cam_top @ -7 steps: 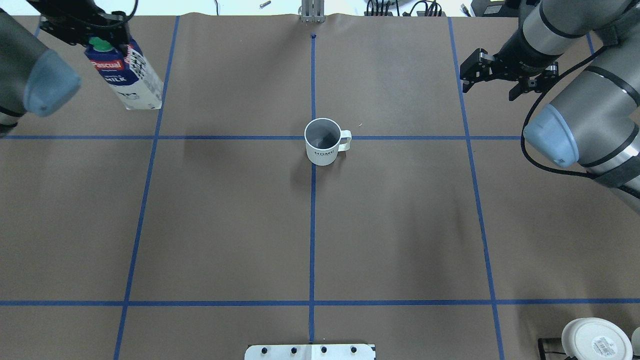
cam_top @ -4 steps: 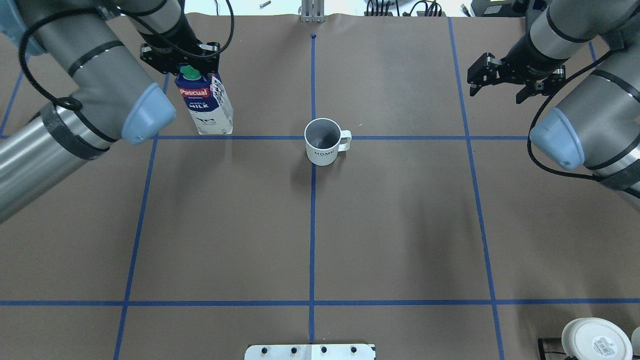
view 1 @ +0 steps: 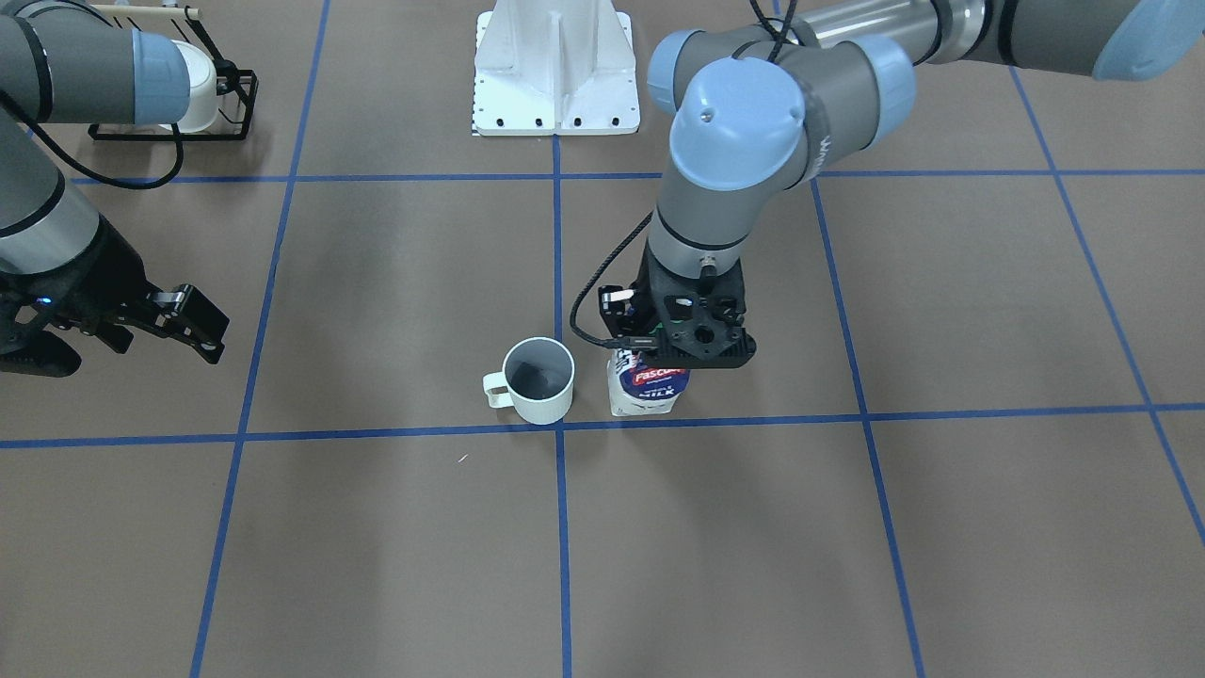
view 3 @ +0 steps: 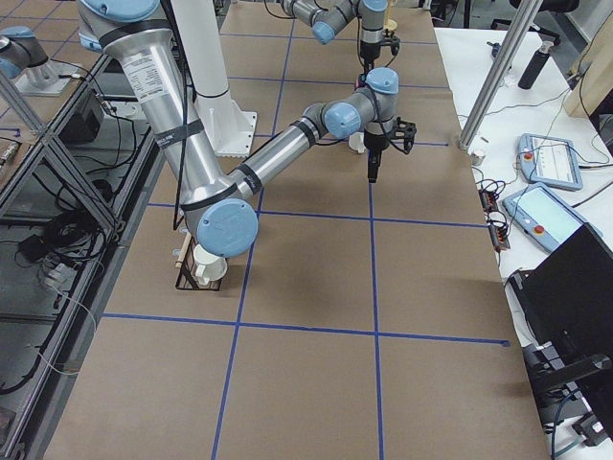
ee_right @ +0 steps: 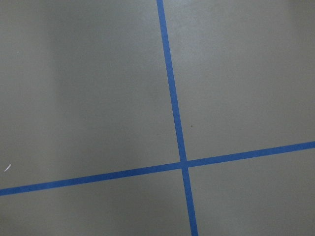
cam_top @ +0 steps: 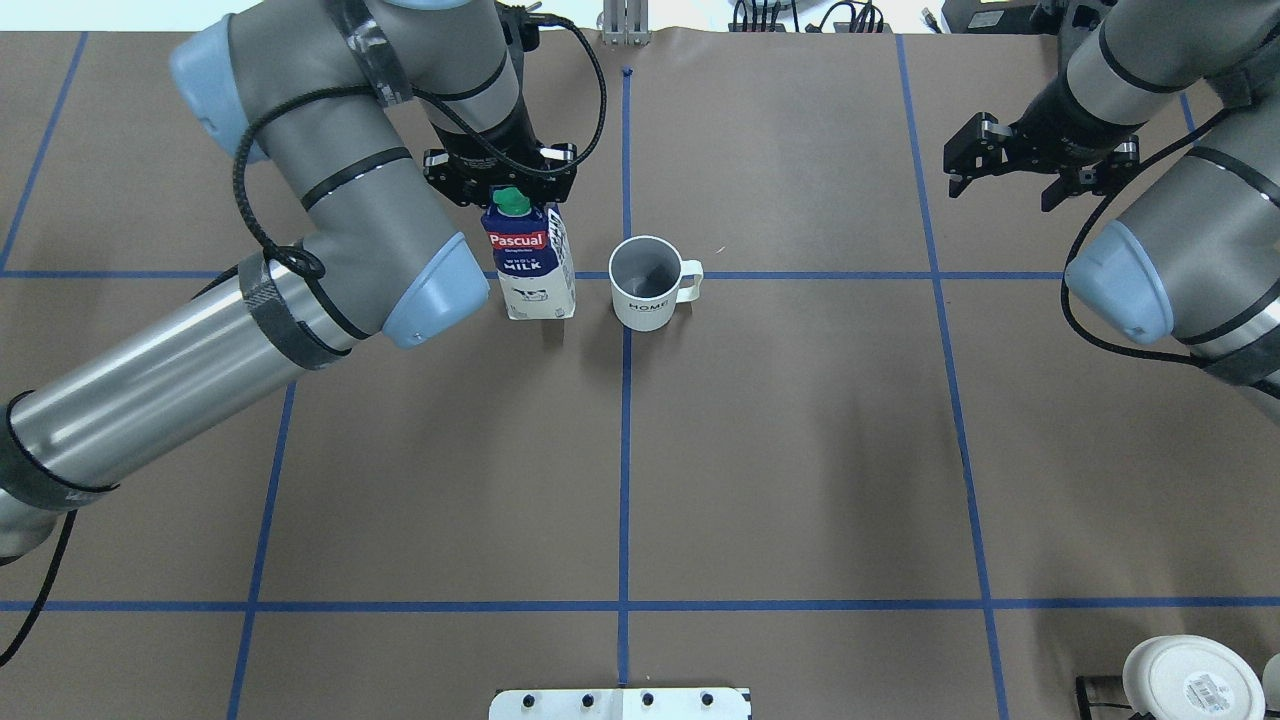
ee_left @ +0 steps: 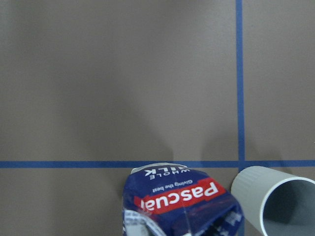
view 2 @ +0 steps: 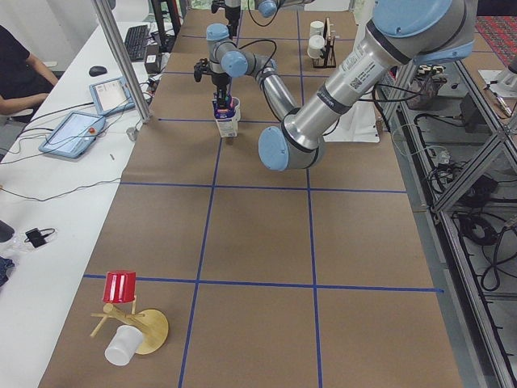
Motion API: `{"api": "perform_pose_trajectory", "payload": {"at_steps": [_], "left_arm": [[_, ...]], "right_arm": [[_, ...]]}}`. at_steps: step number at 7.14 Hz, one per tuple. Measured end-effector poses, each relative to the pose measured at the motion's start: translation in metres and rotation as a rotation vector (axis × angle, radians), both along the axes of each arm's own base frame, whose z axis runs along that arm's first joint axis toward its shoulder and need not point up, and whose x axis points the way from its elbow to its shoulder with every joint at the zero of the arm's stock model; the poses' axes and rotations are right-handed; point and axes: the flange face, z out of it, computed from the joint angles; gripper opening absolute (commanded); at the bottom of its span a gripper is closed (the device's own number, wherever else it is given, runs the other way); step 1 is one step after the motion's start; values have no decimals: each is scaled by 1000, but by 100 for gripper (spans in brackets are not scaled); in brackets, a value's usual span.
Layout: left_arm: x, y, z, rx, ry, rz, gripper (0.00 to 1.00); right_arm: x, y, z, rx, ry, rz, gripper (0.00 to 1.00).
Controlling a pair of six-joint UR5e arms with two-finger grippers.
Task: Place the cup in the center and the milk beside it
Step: 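Carry the milk carton with the left gripper toward the mug, then lower the milk carton beside the mug with the left gripper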
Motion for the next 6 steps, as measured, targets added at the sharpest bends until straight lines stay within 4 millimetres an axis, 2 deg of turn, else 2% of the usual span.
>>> {"api": "perform_pose_trajectory", "payload": {"at_steps": [2,3,4,5,6], "left_arm": [[26,4,2,17,10,-14,0],[30,5,2,22,15,-15,0],[31,6,1,23,17,-16,44],[32,6,0,24,19,-15,98],[31,7,0,25,21,-14,98]], "right_arm": [[0,0,3,0,3,-4,100],[0,0,4,-1,4,-4,100],[0,0,5,-3,5,-5,100],[0,0,5,-3,5,-5,100],[0,0,5,-4,4,-6,100]]}}
